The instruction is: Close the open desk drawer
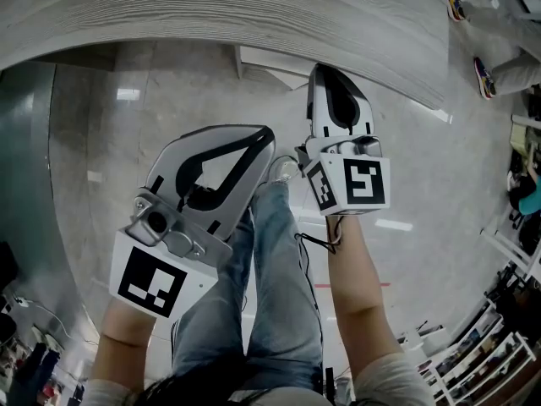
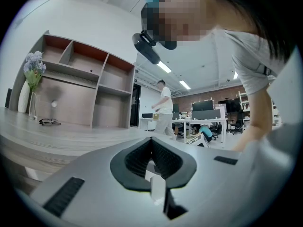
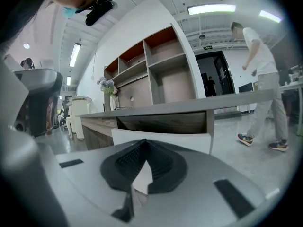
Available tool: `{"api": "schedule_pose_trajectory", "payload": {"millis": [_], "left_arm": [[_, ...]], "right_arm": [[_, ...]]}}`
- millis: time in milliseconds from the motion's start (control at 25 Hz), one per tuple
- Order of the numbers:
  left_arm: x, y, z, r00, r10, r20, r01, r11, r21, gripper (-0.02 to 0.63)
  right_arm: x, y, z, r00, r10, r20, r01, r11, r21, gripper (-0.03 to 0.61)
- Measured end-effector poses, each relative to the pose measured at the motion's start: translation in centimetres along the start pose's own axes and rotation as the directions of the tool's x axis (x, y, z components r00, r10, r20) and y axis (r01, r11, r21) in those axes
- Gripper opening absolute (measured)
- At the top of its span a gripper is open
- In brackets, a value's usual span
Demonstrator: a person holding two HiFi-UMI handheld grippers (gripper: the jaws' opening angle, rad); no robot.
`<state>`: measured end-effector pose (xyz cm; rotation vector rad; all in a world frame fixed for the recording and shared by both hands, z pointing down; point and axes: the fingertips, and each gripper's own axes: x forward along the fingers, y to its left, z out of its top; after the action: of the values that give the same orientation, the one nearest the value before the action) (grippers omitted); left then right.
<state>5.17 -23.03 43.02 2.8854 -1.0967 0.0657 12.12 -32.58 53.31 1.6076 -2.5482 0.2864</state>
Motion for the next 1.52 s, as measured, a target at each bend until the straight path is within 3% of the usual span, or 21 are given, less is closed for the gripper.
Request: {"api": "schedule_pose_trajectory", "payload": {"millis": [400,1520], "left_arm": [[-0.2,-0.5,2.5,1.0,-0.018,0.011,0.017,1.0,0.007,0.011],[-3.5,-4.8,18.8,0.999,-0.003,0.034,-0.001,0.991,0.131,0.011]], "right_arm": [[-3.3,1.8,2.8,1.0,0.013,0.003,-0.013,1.0,0.023,0.008],[-16.7,10.7,24.6,0.981,0.134,0.139,-0.122,0.988,-0.091,0.008]]}}
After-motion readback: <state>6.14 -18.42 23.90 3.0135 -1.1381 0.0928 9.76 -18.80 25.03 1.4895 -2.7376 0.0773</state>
